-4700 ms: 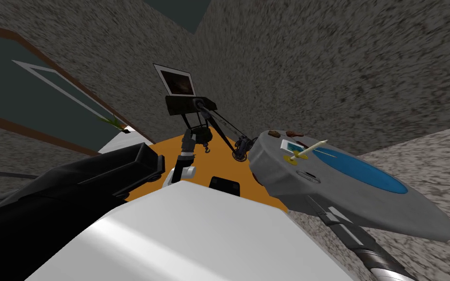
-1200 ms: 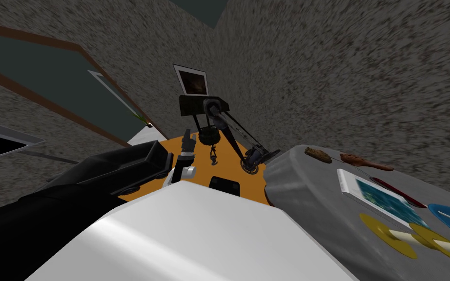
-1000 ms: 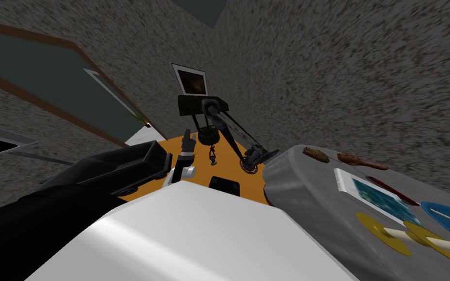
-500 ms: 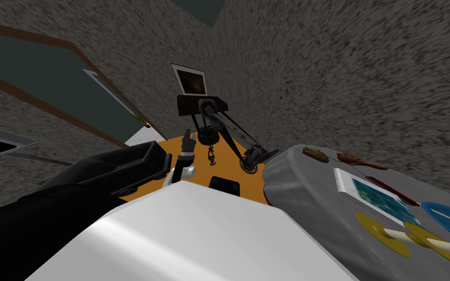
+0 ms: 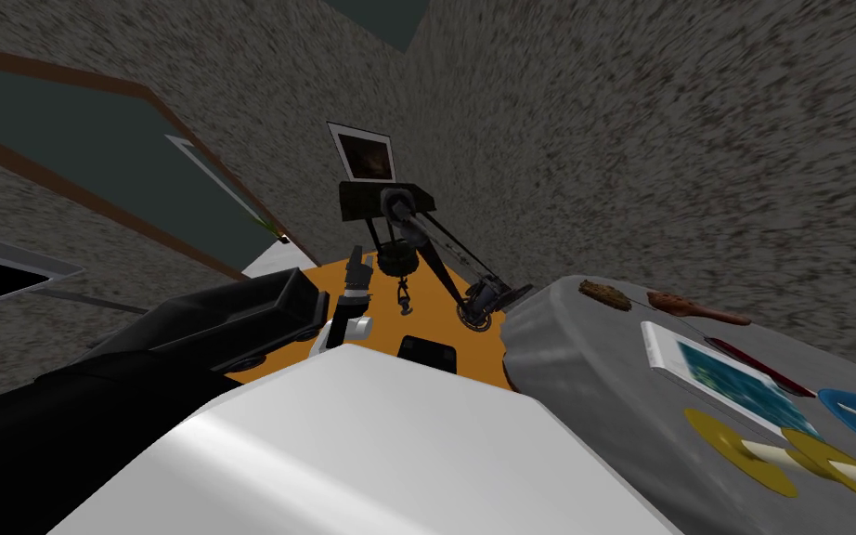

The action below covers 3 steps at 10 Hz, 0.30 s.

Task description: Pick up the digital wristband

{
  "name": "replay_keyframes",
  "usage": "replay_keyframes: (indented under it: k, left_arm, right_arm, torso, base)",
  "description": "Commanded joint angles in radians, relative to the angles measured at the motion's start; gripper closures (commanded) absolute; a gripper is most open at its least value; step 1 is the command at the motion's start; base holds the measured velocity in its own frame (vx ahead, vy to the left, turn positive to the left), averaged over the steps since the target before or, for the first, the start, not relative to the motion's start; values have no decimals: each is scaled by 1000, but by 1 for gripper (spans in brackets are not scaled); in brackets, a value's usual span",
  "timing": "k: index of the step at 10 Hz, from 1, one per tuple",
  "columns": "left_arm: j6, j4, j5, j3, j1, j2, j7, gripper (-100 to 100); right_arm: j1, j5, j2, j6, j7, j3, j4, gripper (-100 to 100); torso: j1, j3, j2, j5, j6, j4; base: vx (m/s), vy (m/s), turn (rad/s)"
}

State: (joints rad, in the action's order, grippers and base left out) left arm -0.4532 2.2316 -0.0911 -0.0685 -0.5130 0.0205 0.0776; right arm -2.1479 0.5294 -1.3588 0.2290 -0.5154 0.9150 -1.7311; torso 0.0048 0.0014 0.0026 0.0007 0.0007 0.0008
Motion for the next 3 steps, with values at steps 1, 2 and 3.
replay_keyframes:
  k: [1, 2, 3]
  left_arm:
    - [0, 0, 0, 0, 0, 0, 0, 0]
    - [0, 0, 0, 0, 0, 0, 0, 0]
    - [0, 0, 0, 0, 0, 0, 0, 0]
  right_arm:
    - [-13, 0, 22, 28, -3, 21, 2, 100]
    - [-10, 0, 13, 17, 0, 16, 1, 100]
    - [-11, 0, 15, 21, -1, 17, 2, 0]
  torso:
    - [0, 0, 0, 0, 0, 0]
    - [0, 0, 0, 0, 0, 0]
    - [-2, 0, 0, 0, 0, 0]
  base:
    - [-23, 48, 23]
    - [-10, 18, -2]
    - [0, 0, 0]
